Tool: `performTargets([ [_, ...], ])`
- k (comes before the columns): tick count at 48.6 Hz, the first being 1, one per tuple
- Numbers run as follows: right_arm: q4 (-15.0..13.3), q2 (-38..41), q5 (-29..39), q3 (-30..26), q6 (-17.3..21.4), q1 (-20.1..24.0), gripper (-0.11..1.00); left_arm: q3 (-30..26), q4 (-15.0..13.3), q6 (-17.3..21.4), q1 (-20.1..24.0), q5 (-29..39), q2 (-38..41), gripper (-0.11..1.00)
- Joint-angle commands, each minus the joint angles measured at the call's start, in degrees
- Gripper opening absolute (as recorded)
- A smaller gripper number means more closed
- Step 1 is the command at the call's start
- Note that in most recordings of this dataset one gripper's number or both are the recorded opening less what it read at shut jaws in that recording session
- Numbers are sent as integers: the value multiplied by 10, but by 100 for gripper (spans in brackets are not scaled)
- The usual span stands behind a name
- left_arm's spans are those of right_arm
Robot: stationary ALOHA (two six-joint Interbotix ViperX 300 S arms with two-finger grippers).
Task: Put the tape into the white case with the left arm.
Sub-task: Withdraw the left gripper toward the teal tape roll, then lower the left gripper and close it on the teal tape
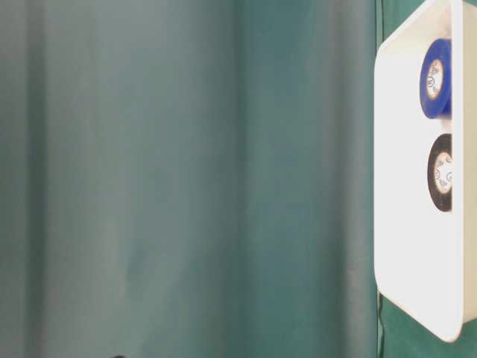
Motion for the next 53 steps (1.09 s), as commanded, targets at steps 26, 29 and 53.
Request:
performTargets([
  [26,-1,3,-2,-7,1,0,-9,-1,-2,-45,-17,69,0,81],
  [29,0,3,-3,-7,1,0,-9,3,-2,-45,-17,65,5,81],
  [53,0,3,-2,-9,1,0,-9,36,-1,-45,-14,-43,95,81],
])
